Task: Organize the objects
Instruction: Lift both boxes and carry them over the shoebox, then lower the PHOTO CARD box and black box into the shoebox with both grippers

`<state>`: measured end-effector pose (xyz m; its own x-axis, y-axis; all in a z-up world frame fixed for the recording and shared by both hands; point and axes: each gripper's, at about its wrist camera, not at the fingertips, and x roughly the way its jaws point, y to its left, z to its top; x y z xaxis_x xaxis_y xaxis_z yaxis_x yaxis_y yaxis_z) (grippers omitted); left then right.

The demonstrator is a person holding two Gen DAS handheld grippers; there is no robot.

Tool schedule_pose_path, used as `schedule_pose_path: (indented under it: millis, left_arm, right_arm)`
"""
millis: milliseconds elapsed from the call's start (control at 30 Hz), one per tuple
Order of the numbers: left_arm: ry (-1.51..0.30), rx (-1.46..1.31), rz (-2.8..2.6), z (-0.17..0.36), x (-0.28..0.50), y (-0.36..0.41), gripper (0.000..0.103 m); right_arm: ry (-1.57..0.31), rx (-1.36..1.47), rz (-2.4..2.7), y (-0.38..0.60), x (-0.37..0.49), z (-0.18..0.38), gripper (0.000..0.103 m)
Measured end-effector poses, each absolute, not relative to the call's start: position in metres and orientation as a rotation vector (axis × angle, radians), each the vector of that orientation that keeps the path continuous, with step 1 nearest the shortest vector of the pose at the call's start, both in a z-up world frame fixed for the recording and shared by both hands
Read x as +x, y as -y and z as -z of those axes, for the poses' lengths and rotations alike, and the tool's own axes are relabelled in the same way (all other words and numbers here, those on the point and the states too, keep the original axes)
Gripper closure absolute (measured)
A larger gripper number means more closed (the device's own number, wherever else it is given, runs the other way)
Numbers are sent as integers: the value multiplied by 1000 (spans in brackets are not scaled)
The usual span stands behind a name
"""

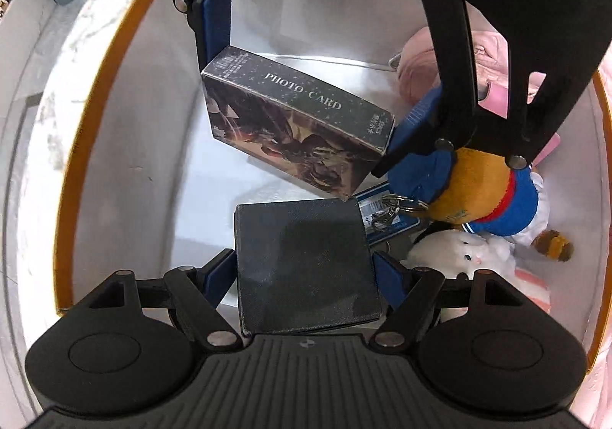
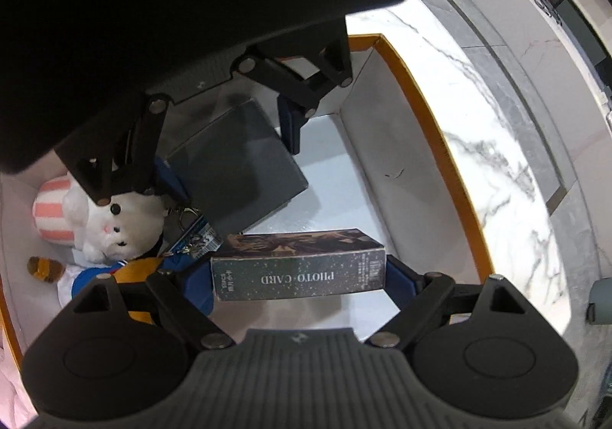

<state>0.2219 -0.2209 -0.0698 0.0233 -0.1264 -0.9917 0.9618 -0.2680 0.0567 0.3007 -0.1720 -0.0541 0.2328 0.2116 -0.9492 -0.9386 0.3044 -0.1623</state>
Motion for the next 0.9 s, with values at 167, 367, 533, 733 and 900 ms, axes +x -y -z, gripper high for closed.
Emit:
schedule_pose_path:
  millis: [167, 367, 533, 733, 900]
  left_arm:
    - [-967, 1358, 1479, 80, 225, 219, 12]
    - [-980, 1363, 1463, 88, 231, 209, 11]
    - [-985, 1312, 1460, 89, 239, 200, 11]
    - [-991, 1282, 1452, 95, 244, 199, 14]
    - [-1013, 1227, 1436, 100, 252, 195, 14]
  right_arm:
    - [-1038, -910, -991, 172, 303, 61, 14]
    - [-1062, -905, -1020, 172, 302, 70, 14]
    - [-1047, -898, -1073, 170, 297, 73, 14]
    - [-1053, -903, -1115, 169, 296, 77, 14]
    - [-1137, -883, -1082, 169, 304, 87, 13]
